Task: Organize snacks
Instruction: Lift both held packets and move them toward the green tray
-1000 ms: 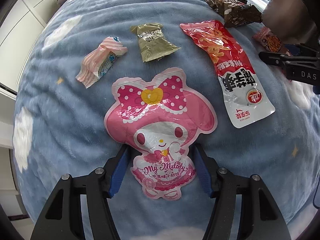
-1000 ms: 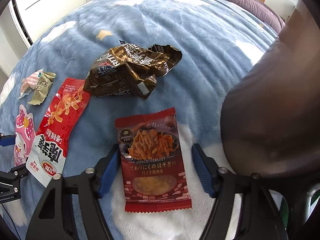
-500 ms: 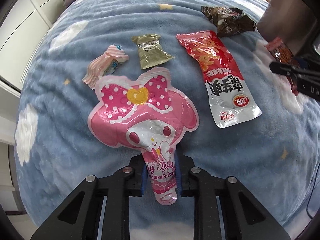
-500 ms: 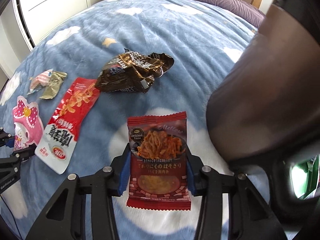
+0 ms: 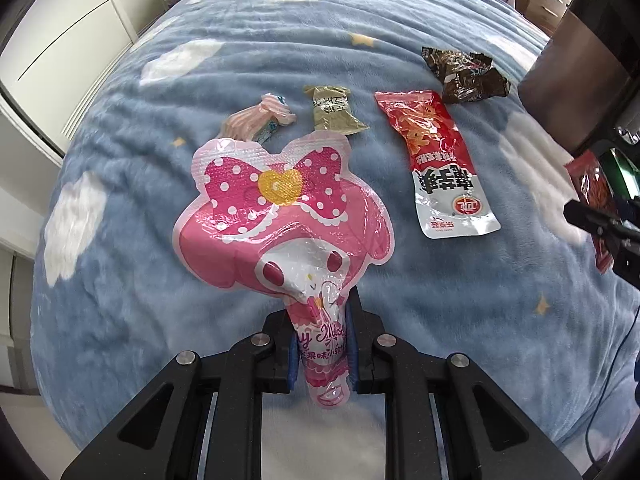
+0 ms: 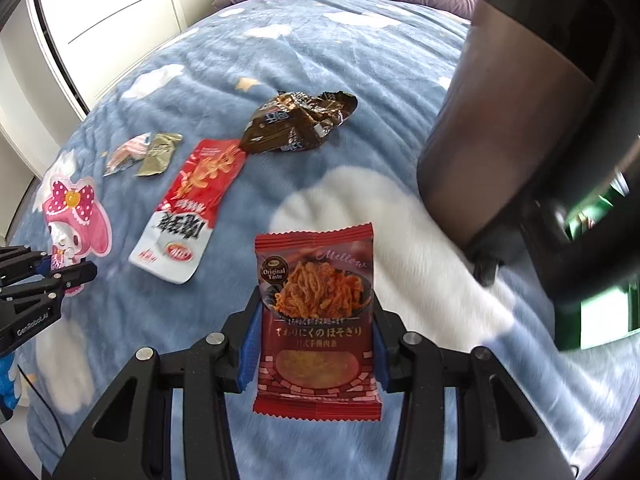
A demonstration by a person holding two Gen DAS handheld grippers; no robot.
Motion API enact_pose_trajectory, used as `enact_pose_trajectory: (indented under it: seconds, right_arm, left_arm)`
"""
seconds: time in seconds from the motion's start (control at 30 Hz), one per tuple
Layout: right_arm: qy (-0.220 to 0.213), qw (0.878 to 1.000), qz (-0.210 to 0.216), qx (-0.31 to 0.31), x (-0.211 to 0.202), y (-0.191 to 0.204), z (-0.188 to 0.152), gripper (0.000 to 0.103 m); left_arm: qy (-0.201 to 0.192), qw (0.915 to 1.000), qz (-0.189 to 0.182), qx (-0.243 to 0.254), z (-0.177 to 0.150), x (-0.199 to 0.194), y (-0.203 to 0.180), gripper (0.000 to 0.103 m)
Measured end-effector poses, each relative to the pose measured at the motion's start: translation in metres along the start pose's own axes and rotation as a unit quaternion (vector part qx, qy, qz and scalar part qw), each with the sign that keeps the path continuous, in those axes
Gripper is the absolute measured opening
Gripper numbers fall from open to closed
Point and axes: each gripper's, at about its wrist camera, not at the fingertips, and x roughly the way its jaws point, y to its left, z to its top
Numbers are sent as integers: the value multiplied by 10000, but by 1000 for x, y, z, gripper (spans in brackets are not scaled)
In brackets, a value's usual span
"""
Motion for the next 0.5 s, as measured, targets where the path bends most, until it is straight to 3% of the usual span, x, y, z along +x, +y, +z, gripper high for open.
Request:
enact_pose_trajectory:
  seconds: [0.5]
  right_arm:
    - [-94,9998,79,147,-53,14,-38,63]
  left_arm:
    - [-201,9992,-250,-224,-29,-43,-5,15]
